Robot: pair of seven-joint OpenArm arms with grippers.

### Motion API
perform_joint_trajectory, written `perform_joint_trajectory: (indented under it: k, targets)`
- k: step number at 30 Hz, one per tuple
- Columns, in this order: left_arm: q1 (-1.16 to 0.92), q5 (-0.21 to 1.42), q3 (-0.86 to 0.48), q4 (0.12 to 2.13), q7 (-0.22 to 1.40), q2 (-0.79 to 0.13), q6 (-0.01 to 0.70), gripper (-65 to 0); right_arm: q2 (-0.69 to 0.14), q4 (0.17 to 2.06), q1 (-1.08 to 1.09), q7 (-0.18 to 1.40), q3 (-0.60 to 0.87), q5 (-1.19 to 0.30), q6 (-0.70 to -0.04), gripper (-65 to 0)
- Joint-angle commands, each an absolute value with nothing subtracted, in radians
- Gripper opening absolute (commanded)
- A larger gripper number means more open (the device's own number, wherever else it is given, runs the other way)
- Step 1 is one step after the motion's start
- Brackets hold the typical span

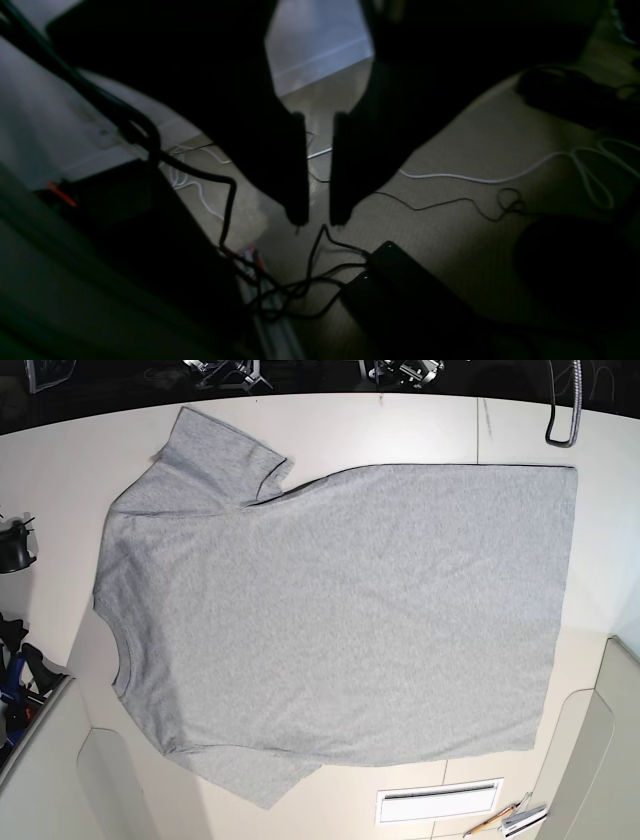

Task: Fold the T-shirt properly

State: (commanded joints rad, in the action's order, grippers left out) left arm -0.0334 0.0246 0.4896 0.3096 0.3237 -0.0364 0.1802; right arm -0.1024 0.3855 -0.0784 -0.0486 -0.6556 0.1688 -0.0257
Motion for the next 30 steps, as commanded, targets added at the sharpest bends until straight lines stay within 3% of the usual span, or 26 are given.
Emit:
perform_joint_trajectory:
  k: [12,30]
  targets:
    - [-0.141,0.025,0.49,0.41,0.418,-0.065,0.181,-53.8,-0.179,0.453,-0.164,-0.049,-0.656,0.169,-0.025,-44.4]
    - [-0.495,0.079,0.49,0.931,0.499,-0.284,0.167,-53.8,-0.492,0.854,-0.477,-0.048,-0.656,0.169,-0.022,-44.4]
